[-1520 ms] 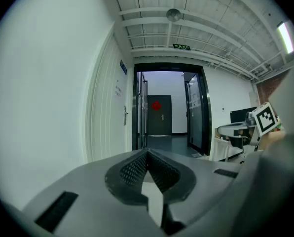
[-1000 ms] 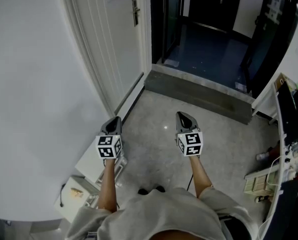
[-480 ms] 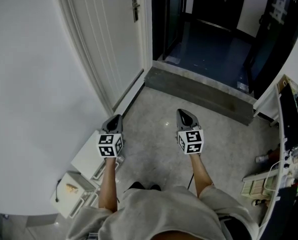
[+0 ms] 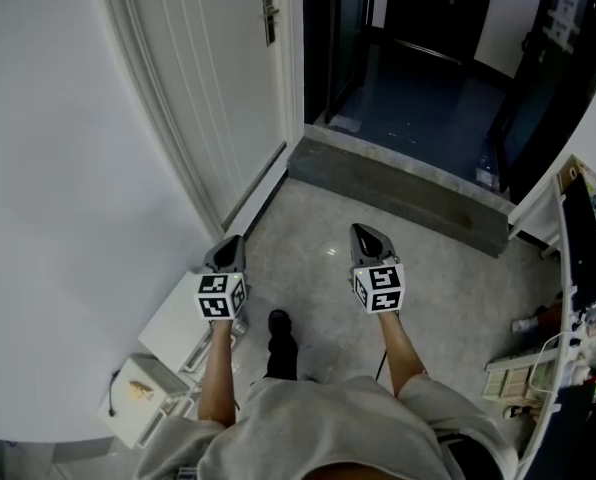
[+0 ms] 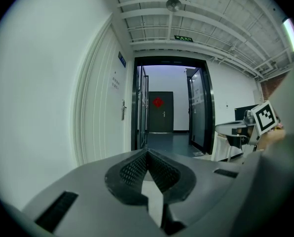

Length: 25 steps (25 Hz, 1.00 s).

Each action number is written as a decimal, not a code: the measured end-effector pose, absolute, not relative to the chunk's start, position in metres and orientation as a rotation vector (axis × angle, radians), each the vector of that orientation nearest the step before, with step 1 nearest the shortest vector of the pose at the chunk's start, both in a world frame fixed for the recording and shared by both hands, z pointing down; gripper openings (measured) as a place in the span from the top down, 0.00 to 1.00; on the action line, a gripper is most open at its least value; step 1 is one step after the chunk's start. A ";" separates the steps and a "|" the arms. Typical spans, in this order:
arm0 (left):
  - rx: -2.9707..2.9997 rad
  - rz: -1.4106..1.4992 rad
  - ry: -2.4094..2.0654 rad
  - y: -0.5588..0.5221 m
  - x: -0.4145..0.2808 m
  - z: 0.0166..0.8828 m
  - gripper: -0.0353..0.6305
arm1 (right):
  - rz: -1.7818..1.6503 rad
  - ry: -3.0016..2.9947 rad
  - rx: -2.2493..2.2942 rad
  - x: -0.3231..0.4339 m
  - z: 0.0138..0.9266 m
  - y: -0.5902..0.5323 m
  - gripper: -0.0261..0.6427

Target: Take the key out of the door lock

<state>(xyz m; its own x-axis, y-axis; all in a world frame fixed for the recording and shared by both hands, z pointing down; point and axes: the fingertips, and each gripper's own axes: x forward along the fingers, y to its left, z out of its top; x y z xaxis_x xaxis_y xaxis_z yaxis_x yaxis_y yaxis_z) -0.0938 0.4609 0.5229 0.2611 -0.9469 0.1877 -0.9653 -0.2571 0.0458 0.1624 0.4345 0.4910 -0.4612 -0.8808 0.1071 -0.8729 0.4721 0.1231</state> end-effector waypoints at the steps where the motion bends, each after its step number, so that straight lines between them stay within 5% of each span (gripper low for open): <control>1: 2.373 0.180 -1.808 0.451 -0.095 0.525 0.92 | -0.076 -2.555 1.537 0.160 0.493 0.425 0.93; 25: 2.497 0.154 -1.683 0.098 -0.171 0.493 0.92 | -0.163 -2.480 1.609 0.068 0.452 0.102 0.93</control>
<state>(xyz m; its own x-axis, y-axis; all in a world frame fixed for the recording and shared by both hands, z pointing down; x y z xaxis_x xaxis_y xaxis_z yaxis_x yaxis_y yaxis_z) -0.1713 0.0984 0.4927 0.3743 -0.9144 0.1543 -0.9272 -0.3715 0.0476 0.0680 0.1015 0.4521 -0.3980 -0.9128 0.0912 -0.8931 0.4083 0.1888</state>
